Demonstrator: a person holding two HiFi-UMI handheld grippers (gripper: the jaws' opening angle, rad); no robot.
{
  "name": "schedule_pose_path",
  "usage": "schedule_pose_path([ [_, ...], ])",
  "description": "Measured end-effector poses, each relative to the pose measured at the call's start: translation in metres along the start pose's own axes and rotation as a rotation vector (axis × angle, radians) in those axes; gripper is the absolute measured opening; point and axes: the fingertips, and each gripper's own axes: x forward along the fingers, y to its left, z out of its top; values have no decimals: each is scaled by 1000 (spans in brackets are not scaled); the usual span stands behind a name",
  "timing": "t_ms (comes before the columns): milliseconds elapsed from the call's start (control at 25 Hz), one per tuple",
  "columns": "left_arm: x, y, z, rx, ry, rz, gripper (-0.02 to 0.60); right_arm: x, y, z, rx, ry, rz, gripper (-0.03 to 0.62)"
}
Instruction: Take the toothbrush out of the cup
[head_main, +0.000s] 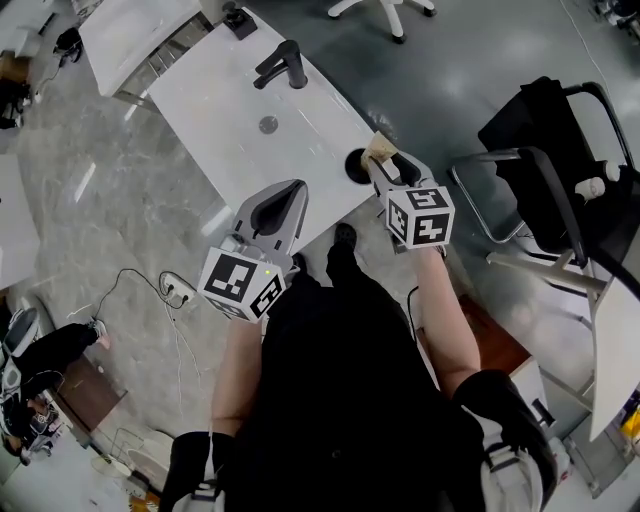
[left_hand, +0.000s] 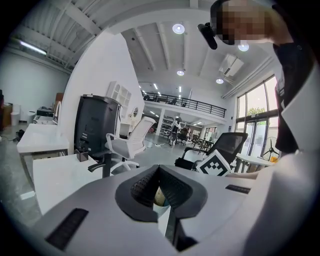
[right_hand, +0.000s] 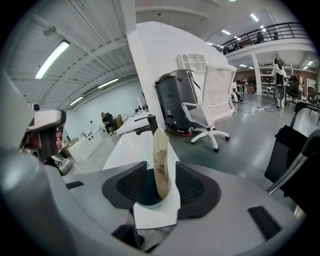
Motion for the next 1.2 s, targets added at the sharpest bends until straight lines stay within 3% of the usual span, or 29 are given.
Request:
schedule_pose_path([
  [280, 0, 5, 0, -7, 1, 22, 15, 7, -1, 3, -6, 3, 7, 173],
  [720, 1, -1, 1, 4, 3, 18, 15, 4, -1, 6, -24, -10, 1, 83],
  [1200, -2, -3, -9, -16, 33, 24, 15, -5, -1, 14, -26, -42, 11, 78],
])
